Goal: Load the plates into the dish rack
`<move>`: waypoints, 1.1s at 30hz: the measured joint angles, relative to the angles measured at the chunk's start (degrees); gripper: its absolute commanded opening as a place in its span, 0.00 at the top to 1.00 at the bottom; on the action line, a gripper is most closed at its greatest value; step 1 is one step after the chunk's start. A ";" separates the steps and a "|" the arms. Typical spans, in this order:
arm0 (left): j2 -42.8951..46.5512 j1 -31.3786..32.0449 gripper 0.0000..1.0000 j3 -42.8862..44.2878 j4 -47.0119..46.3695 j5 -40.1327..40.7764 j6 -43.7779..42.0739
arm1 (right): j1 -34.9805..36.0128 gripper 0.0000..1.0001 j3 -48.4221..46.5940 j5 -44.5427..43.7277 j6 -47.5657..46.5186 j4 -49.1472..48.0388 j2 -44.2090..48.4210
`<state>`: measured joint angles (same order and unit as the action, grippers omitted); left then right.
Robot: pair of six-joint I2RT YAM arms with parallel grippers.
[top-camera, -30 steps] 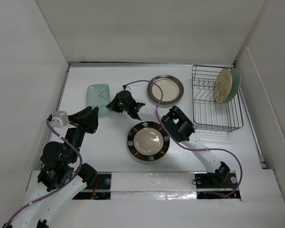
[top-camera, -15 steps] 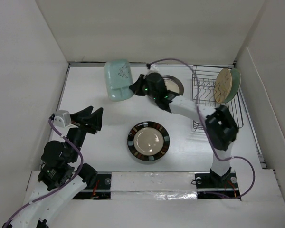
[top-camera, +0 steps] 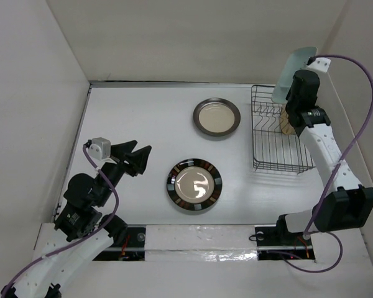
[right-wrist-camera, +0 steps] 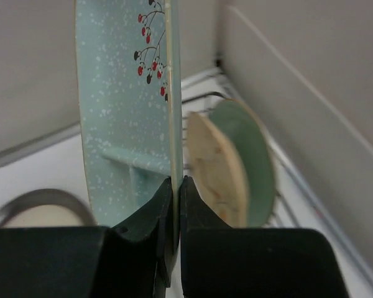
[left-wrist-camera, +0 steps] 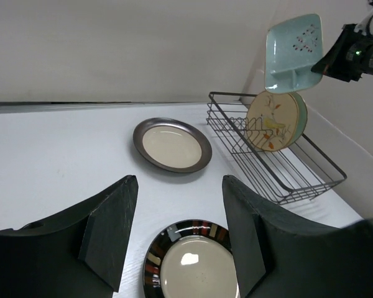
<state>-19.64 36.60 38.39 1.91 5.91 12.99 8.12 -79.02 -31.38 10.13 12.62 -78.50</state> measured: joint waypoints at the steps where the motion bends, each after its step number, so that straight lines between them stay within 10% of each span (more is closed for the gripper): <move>1: 0.04 -0.02 0.46 0.04 0.00 -0.72 0.07 | -1.38 1.00 0.00 -1.49 -1.73 1.53 -0.15; 33: 6.34 1.57 0.45 0.31 0.11 -0.90 0.57 | -0.81 1.00 -6.54 -16.31 -28.15 13.25 -15.78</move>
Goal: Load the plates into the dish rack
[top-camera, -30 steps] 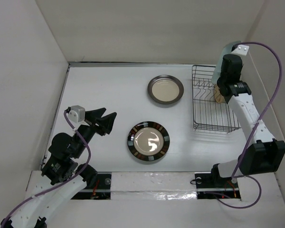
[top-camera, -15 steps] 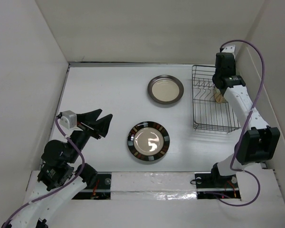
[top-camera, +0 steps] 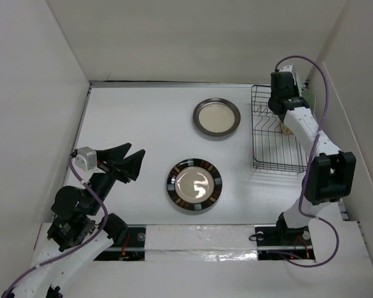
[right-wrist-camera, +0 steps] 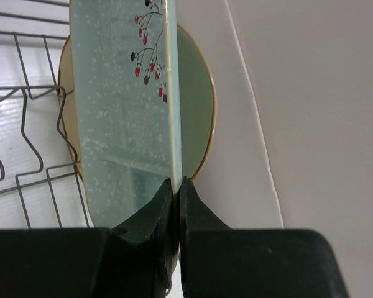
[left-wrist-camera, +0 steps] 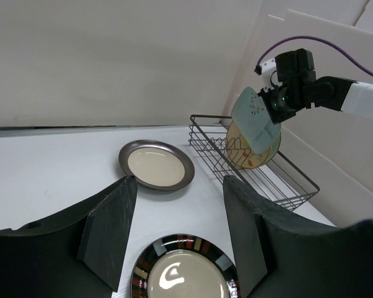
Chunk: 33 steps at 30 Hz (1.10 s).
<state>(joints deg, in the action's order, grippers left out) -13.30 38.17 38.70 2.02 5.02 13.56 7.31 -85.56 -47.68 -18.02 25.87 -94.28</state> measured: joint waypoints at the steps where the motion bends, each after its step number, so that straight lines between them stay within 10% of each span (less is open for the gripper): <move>1: 0.04 0.00 0.45 0.00 0.00 0.00 0.00 | 0.35 1.00 0.39 -0.37 -0.57 -0.28 -0.26; 24: -0.11 0.00 0.45 0.00 0.00 1.27 0.00 | 4.22 0.99 15.85 -4.98 -0.70 -12.13 -3.93; 33: -1.73 0.00 0.46 0.00 0.00 1.60 0.00 | 3.63 0.51 16.57 -3.96 9.66 -14.60 -3.93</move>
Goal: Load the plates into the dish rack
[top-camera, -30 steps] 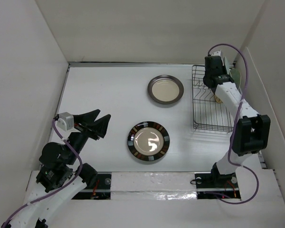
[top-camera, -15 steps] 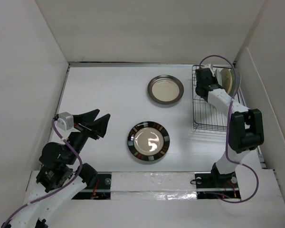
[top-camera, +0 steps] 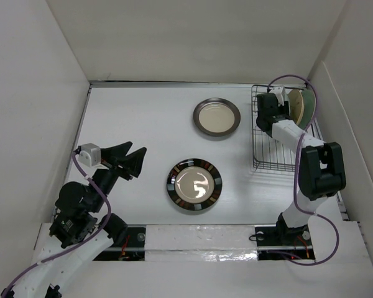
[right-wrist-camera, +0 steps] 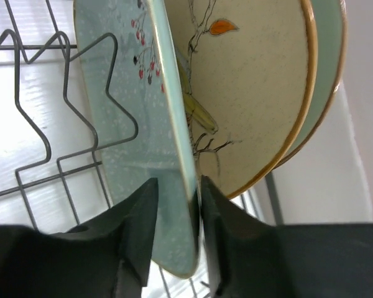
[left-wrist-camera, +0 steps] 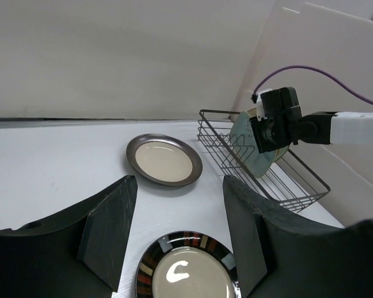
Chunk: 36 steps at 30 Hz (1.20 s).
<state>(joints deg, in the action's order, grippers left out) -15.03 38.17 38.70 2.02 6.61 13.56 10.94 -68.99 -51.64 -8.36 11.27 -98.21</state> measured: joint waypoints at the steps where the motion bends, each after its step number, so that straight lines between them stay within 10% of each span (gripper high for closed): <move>1: -0.24 0.00 0.46 0.00 -0.02 0.15 0.00 | -0.15 0.47 0.22 0.46 1.77 -0.02 0.00; 6: -1.40 0.00 0.51 0.00 -0.02 0.68 0.00 | -0.85 0.36 0.57 2.99 8.50 1.05 1.57; 15: -7.82 0.02 1.00 0.07 0.00 2.67 -0.04 | 5.44 0.32 -0.28 6.32 14.86 1.64 14.19; 18: -13.84 0.02 1.00 1.25 0.92 3.78 0.13 | 8.68 0.44 1.46 9.97 17.84 -1.25 19.10; 21: -21.66 0.02 1.00 3.63 2.40 5.18 0.98 | 11.52 1.00 6.51 14.78 21.44 -5.44 24.48; 32: -50.73 -1.44 0.66 17.35 2.38 1.27 10.51 | 24.11 0.92 35.65 29.35 34.27 -25.83 37.46; 36: -65.66 -1.57 0.56 24.90 -0.39 -1.75 14.38 | 25.16 0.52 40.87 32.24 36.48 -28.96 40.28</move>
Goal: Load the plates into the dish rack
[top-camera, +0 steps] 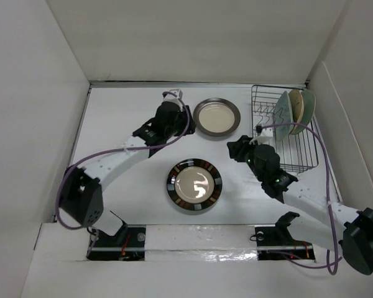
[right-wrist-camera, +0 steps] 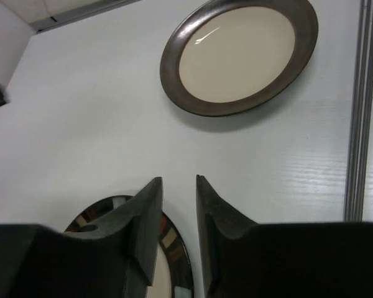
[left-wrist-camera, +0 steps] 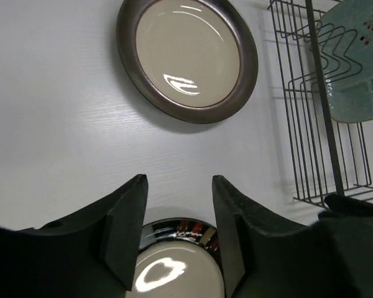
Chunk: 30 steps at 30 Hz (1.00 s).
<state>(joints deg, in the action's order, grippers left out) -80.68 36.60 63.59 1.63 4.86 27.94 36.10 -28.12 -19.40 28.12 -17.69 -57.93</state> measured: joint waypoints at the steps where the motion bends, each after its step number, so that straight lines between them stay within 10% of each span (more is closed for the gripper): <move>1: -3.30 -0.09 0.46 1.77 -0.24 -0.50 0.63 | 0.13 0.49 0.13 0.70 0.20 -0.02 0.57; 15: -35.95 -8.96 0.35 22.88 -2.43 -9.44 8.17 | 1.92 0.48 0.11 6.64 1.66 -4.46 7.45; 30: -50.23 -9.33 0.48 33.83 -2.89 -14.95 13.66 | 1.92 0.49 0.26 7.76 1.97 -4.44 10.19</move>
<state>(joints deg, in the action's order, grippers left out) -130.91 27.27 97.43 -1.26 -10.09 41.60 38.02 -27.86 -11.64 30.09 -22.13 -47.75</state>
